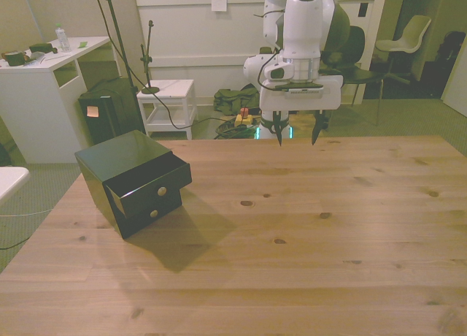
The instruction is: Close the top drawer
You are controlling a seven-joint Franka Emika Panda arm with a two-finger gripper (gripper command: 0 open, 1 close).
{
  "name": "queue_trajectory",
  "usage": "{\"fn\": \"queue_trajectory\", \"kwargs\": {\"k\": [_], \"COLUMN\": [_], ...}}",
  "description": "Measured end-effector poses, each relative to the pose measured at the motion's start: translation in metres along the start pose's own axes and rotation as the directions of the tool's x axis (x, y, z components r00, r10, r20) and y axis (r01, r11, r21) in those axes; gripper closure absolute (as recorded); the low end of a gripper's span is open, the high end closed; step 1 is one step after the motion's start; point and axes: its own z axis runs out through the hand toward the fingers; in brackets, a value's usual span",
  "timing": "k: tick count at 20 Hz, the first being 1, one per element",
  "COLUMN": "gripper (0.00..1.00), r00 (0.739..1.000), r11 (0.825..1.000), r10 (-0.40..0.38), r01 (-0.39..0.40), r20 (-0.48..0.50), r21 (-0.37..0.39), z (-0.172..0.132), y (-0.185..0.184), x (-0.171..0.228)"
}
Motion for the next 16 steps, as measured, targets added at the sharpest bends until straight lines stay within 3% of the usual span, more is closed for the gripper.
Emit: {"fn": "queue_trajectory", "kwargs": {"k": [5, 10, 16], "gripper": [0.0, 0.0, 0.0], "r00": [0.999, 0.98, 0.959], "r11": [0.999, 0.981, 0.962], "r10": [0.044, 0.194, 0.273], "r01": [-0.044, -0.193, -0.271], "r20": [-0.008, -0.04, -0.08], "r21": [0.003, 0.012, 0.033], "z": [-0.003, -0.015, -0.025], "y": [0.003, 0.02, 0.007], "x": [0.014, 0.088, 0.168]}}
